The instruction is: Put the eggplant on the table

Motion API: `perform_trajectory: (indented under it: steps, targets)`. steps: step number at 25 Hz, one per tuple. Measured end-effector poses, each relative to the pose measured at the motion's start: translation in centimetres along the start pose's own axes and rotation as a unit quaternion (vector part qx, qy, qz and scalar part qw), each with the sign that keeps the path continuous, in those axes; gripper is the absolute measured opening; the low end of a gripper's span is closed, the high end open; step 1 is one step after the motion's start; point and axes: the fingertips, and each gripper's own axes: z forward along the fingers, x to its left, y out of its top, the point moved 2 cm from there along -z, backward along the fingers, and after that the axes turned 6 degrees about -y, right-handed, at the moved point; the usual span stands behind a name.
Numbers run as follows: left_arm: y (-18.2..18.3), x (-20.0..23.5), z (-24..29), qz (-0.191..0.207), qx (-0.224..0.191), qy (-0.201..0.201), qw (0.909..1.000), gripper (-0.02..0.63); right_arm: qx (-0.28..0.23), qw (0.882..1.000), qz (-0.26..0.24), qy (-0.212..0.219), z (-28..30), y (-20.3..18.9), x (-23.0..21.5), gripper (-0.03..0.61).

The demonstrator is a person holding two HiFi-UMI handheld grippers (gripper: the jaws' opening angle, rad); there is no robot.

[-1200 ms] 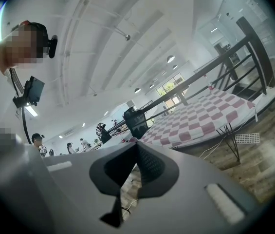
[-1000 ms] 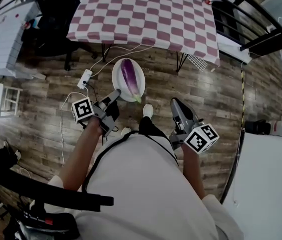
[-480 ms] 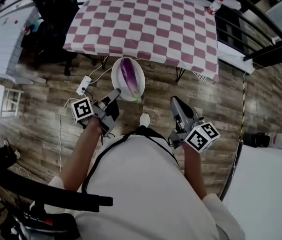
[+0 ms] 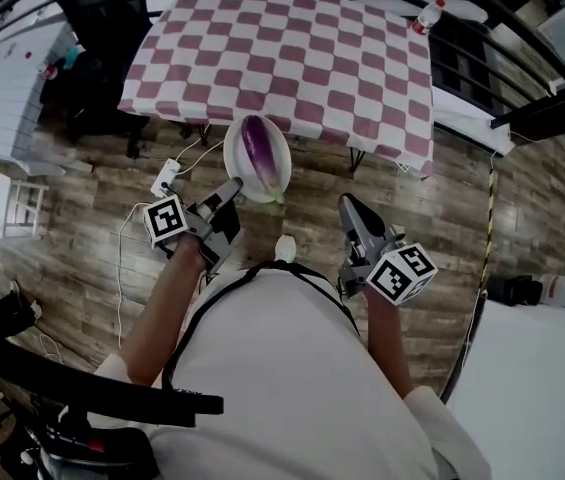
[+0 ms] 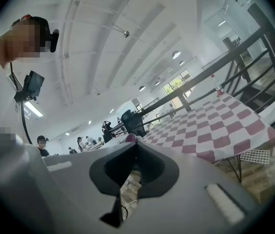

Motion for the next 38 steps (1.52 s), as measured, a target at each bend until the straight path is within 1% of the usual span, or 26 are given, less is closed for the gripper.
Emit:
perform_trajectory:
  steps: [14, 23, 29, 38]
  targets:
    - [-0.2, 0.9, 5.0, 0.004, -0.027, 0.007, 0.9996, 0.02, 0.019, 1.0, -0.005, 0.024, 0.9, 2.3, -5.5, 0.008]
    - [-0.2, 0.9, 6.7, 0.007, -0.03, 0.014, 0.9994, 0.02, 0.023, 1.0, 0.002, 0.017, 0.4, 3.1, -7.8, 0.008]
    - [-0.5, 0.5, 7.6, 0.011, -0.026, 0.015, 0.9995, 0.02, 0.022, 1.0, 0.007, 0.019, 0.4, 3.6, -8.5, 0.008]
    - [0.5, 0.4, 8.8, 0.014, -0.021, 0.011, 0.9996, 0.02, 0.014, 1.0, 0.011, 0.016, 0.9, 3.9, -8.8, 0.008]
